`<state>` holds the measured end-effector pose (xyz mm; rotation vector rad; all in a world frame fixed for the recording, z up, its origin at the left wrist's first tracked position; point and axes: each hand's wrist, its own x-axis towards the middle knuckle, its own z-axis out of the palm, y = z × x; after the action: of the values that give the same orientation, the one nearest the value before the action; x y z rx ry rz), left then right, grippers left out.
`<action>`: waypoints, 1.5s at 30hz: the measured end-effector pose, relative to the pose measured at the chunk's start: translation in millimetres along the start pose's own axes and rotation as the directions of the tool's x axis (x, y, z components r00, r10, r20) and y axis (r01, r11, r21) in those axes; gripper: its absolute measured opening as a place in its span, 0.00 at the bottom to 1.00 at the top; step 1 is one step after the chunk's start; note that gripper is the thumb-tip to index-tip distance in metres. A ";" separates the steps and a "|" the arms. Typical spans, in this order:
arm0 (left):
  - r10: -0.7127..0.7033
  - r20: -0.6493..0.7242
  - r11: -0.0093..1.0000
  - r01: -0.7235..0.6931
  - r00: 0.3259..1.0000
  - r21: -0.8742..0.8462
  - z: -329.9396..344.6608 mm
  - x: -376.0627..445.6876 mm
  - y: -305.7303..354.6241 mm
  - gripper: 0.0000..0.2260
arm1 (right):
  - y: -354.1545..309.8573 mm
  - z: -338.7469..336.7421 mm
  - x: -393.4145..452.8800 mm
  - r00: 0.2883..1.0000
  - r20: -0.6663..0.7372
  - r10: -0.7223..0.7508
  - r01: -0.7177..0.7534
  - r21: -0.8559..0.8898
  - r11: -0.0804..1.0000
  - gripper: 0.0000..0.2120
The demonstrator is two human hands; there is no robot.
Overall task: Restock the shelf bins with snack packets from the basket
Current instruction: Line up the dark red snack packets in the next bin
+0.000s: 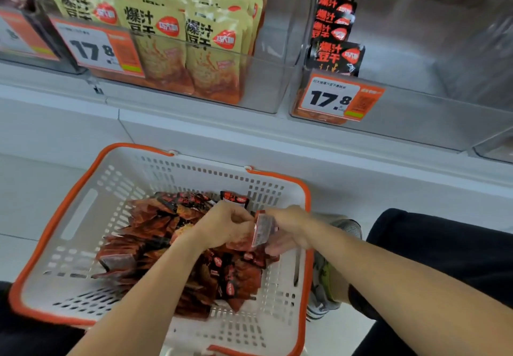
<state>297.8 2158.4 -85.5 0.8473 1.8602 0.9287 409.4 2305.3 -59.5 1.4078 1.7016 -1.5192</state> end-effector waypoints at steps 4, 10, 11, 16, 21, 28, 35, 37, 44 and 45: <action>0.097 0.026 0.992 -0.095 0.995 -0.077 -13.9 -0.4 29.1 0.03 | -20.4 -25.7 -13.0 0.985 0.170 0.031 -0.092 0.363 0.927 0.20; -0.027 -0.290 0.999 0.031 0.957 0.012 -26.4 3.0 38.4 0.13 | -37.7 -39.9 -30.0 0.984 0.105 -0.144 0.109 0.280 0.954 0.09; -0.078 -0.307 0.996 0.062 0.948 -0.063 -30.0 1.1 40.4 0.16 | -41.3 -42.1 -35.6 0.976 0.126 -0.175 0.138 0.258 0.956 0.09; -0.033 -0.225 0.874 -0.082 0.974 -0.480 -34.5 -4.7 64.6 0.07 | -65.1 -53.6 -72.2 0.938 0.071 -0.339 0.330 0.117 0.937 0.09; 0.113 -0.442 0.805 -0.343 0.890 -0.485 -37.8 -11.2 114.8 0.12 | -94.9 -76.7 -130.5 0.691 -0.206 -0.693 0.662 -0.206 0.721 0.15; 0.472 -0.680 0.829 -0.546 0.561 0.125 -48.1 -33.9 177.8 0.14 | -116.8 -147.0 -194.2 0.106 -0.480 -0.871 0.865 -0.387 0.318 0.16; 0.710 -0.469 0.695 -0.419 0.525 0.584 -59.5 1.4 172.6 0.31 | -141.4 -187.5 -160.2 0.488 -0.428 -0.760 0.782 -0.171 0.599 0.12; 0.717 -0.440 0.672 -0.366 0.541 0.644 -60.0 8.1 169.1 0.31 | -142.3 -186.5 -146.8 0.597 -0.381 -0.706 0.719 -0.136 0.682 0.10; 0.701 -0.466 0.679 -0.304 0.540 0.669 -48.2 15.8 171.8 0.30 | -150.9 -195.7 -122.9 0.473 -0.415 -0.777 0.515 -0.585 0.626 0.19; 0.704 -0.462 0.674 -0.303 0.539 0.674 -48.2 16.3 171.4 0.30 | -151.7 -195.0 -122.3 0.463 -0.415 -0.783 0.508 -0.599 0.618 0.21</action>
<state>279.6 2243.4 70.8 1.6570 2.6697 1.2558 375.8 2457.3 168.0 1.1319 3.1015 -0.8546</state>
